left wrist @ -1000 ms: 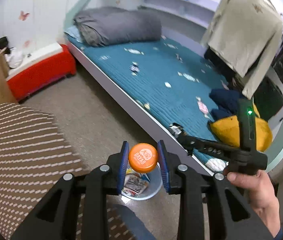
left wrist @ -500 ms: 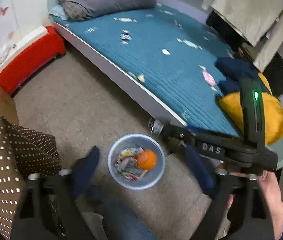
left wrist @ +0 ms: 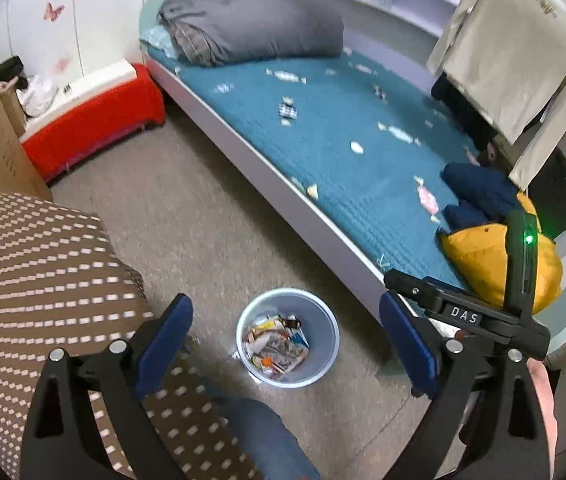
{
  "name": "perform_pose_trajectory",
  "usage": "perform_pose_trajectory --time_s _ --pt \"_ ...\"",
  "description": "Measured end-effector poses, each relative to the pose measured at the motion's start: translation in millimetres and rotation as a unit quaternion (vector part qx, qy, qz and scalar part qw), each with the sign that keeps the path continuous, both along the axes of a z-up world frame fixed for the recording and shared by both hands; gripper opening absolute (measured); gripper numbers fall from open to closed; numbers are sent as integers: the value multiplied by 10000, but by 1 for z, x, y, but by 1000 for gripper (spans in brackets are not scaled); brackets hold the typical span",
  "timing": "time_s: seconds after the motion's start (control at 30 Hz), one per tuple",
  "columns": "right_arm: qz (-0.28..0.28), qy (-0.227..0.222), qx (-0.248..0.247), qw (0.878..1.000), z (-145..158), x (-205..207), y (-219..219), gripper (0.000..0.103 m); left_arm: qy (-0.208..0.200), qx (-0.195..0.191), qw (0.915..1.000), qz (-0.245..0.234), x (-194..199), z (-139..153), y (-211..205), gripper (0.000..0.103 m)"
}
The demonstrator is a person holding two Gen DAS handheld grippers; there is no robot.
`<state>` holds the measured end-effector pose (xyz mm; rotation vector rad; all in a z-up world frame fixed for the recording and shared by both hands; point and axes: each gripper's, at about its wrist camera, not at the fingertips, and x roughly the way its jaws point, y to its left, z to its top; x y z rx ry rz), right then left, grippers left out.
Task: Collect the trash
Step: 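Move both tools back over the table toward the toothpaste items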
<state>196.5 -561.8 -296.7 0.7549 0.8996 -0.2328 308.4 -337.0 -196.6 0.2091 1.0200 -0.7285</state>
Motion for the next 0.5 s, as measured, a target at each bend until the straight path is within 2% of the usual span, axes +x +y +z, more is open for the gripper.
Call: perform_pose_trajectory --time_s 0.23,0.5 --pt "238 -443 -401 9979 58 0 33 97 -551 -280 9980 139 -16 42 38 93" --pt "739 -954 -763 9898 119 12 85 97 -990 -369 9935 425 -21 70 95 94"
